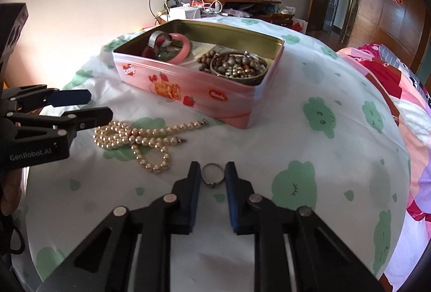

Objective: Organize jewelry
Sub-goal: 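Grasp the silver ring with the right tool while the left tool grasps the pearl necklace, then carry the pearl necklace with the left tool while the right tool carries the ring into the tin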

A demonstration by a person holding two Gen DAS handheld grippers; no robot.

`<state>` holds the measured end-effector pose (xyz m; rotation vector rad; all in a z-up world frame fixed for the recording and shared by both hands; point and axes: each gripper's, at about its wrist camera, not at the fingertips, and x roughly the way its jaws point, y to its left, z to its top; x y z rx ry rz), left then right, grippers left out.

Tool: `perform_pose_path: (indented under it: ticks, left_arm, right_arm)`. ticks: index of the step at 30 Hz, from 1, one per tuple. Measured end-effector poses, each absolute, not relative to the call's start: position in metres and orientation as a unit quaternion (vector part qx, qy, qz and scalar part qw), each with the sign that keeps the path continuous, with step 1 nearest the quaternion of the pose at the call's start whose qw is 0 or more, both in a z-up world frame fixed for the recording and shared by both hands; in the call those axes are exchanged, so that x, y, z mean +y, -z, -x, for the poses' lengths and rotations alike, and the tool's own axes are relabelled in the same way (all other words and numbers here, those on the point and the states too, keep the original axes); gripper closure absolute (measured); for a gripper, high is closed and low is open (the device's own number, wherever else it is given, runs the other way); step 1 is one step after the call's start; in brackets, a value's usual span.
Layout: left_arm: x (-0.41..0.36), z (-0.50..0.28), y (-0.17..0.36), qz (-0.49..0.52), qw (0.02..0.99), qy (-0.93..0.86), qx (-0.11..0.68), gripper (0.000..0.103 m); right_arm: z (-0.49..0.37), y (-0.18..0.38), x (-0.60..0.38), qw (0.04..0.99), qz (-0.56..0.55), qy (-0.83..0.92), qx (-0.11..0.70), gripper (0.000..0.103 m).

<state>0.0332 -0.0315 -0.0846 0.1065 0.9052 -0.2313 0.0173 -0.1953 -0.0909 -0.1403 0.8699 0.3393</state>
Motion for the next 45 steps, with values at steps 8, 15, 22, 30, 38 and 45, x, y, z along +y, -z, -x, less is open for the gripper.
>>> perform_pose_path:
  ticks: [8, 15, 22, 30, 38, 45]
  left_arm:
    - [-0.049, -0.033, 0.083, -0.046, 0.886, 0.140, 0.440, 0.047]
    - [-0.069, -0.038, 0.086, -0.047, 0.879, 0.162, 0.446, 0.047]
    - [-0.069, -0.046, 0.098, -0.052, 0.875, 0.151, 0.457, 0.037]
    - [-0.069, -0.042, 0.099, -0.058, 0.876, 0.161, 0.450, 0.040]
    - [-0.051, -0.037, 0.097, -0.049, 0.877, 0.178, 0.444, 0.084]
    - [-0.029, -0.034, 0.091, -0.033, 0.885, 0.166, 0.433, 0.097]
  right_arm:
    - [-0.013, 0.092, -0.218, 0.902, 0.059, -0.117, 0.412, 0.082]
    - [-0.014, 0.092, -0.231, 0.905, 0.047, -0.105, 0.410, 0.082]
    - [-0.013, 0.093, -0.230, 0.907, 0.046, -0.105, 0.405, 0.082]
    - [-0.014, 0.093, -0.230, 0.908, 0.049, -0.103, 0.403, 0.082]
    - [-0.014, 0.093, -0.231, 0.908, 0.049, -0.104, 0.403, 0.082]
    - [-0.014, 0.093, -0.230, 0.909, 0.051, -0.104, 0.401, 0.082]
